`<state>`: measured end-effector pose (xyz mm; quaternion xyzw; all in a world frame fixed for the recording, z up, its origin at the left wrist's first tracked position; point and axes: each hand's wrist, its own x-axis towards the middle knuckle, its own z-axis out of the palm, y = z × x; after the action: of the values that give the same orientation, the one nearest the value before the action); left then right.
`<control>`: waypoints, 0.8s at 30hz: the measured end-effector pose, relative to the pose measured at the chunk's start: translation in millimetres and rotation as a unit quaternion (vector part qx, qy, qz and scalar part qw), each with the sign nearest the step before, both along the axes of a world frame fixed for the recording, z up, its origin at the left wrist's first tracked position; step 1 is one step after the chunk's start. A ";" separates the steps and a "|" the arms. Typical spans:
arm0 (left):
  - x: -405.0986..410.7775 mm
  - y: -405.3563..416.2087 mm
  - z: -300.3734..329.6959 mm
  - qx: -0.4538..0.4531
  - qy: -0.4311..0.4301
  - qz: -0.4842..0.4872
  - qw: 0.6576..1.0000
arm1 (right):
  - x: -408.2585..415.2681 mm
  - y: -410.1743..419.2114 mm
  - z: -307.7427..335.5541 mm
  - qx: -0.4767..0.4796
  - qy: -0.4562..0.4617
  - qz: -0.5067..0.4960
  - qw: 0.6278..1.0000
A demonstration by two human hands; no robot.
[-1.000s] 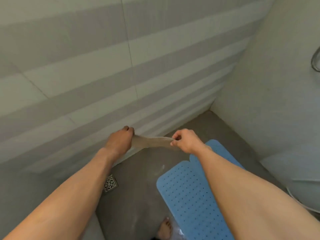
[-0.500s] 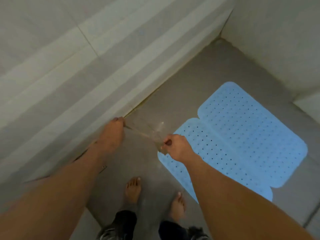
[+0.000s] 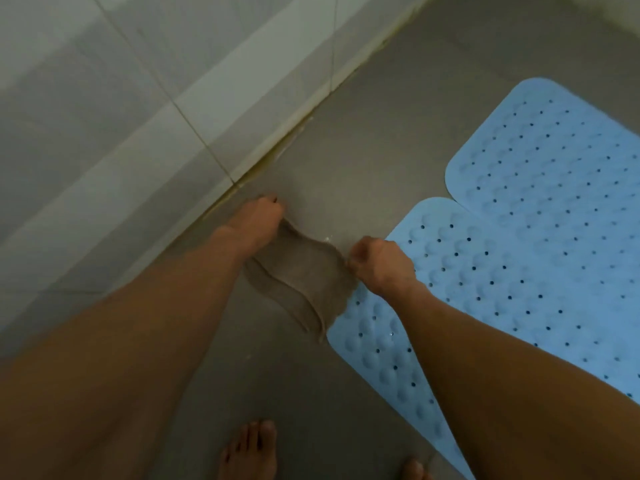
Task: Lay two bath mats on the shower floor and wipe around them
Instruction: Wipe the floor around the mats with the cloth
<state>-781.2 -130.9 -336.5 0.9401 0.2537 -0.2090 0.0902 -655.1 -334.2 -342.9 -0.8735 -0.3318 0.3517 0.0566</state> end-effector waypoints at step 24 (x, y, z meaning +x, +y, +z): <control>-14.4 8.8 -96.5 -0.012 -0.112 -0.064 0.992 | -96.3 26.9 -94.0 0.163 -0.157 -0.043 0.973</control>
<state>-795.5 -122.1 -432.9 0.9707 0.1789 -0.1111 0.1154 -751.4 -307.3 -436.9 -0.9103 -0.3514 0.1486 0.1607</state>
